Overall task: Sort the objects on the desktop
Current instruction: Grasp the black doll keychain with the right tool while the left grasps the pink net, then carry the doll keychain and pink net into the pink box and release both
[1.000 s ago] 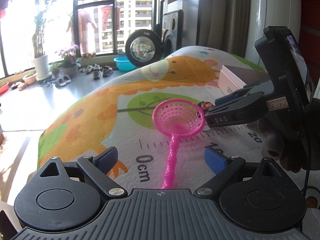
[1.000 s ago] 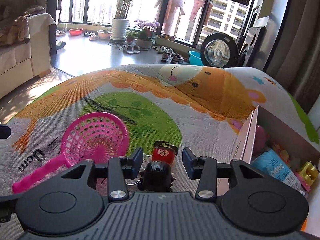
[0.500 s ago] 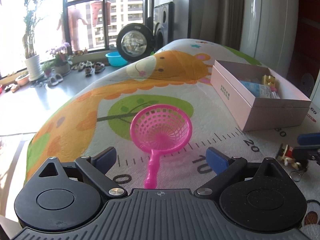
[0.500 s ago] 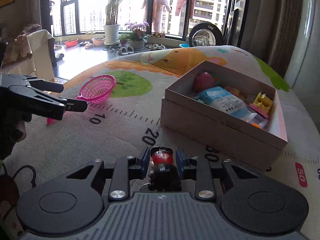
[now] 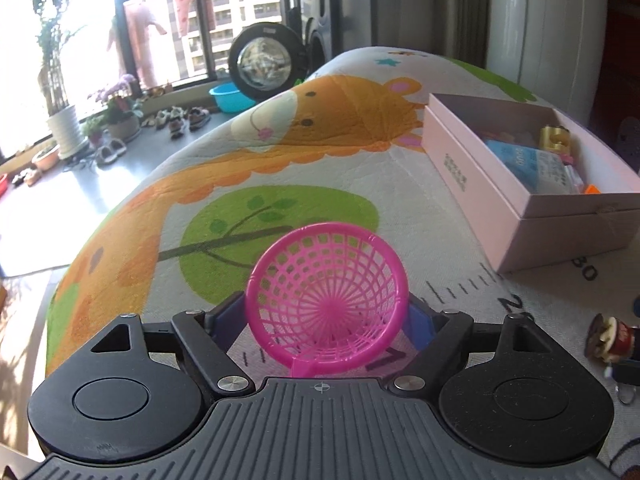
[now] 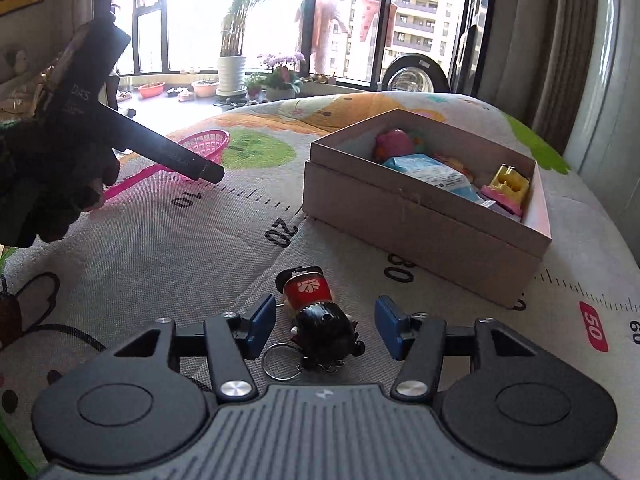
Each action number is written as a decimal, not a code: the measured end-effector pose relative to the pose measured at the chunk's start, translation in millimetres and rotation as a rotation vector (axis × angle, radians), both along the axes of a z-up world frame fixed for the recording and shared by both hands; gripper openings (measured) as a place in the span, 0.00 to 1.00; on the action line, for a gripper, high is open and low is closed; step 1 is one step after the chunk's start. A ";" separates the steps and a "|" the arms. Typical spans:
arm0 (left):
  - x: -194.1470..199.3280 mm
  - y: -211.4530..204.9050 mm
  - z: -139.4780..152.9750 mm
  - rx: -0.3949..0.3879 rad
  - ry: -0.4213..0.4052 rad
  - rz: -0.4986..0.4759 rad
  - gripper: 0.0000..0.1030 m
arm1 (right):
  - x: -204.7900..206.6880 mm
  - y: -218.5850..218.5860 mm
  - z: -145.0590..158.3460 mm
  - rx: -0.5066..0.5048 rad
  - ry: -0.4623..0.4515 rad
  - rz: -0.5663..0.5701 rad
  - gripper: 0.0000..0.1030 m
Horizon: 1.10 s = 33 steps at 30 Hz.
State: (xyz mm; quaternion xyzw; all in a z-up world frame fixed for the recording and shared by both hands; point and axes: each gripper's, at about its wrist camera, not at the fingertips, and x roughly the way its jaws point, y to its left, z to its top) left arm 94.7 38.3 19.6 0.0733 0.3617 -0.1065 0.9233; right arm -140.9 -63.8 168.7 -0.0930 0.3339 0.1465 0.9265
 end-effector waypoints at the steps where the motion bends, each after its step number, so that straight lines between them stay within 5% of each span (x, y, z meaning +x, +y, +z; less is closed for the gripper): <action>1: -5.5 -4.5 2.3 0.006 -0.004 -0.019 0.83 | 4.2 -0.1 -1.5 0.003 0.012 0.004 0.53; 9: -49.9 -34.8 22.9 0.001 -0.015 -0.162 0.83 | -7.8 2.8 7.6 -0.018 0.072 0.073 0.35; 16: -80.4 -53.8 86.8 -0.103 -0.160 -0.247 0.83 | -39.2 -41.8 94.0 0.117 -0.082 -0.015 0.27; 20: -51.8 -77.0 116.8 -0.179 -0.213 -0.251 0.83 | -24.9 -66.0 138.4 0.159 -0.196 -0.088 0.27; 24: 12.0 -109.8 129.5 -0.319 -0.165 -0.254 0.84 | 18.6 -79.8 165.1 0.155 -0.295 -0.177 0.27; 26: 45.3 -127.0 129.4 -0.332 -0.129 -0.247 0.92 | 46.9 -88.4 166.3 0.184 -0.277 -0.195 0.28; 30: 64.3 -128.1 119.3 -0.316 -0.087 -0.217 0.94 | 69.3 -112.4 150.4 0.285 -0.200 -0.229 0.29; 33: 54.2 -111.2 97.5 -0.320 -0.051 -0.213 0.97 | 63.0 -122.8 127.4 0.279 -0.187 -0.273 0.43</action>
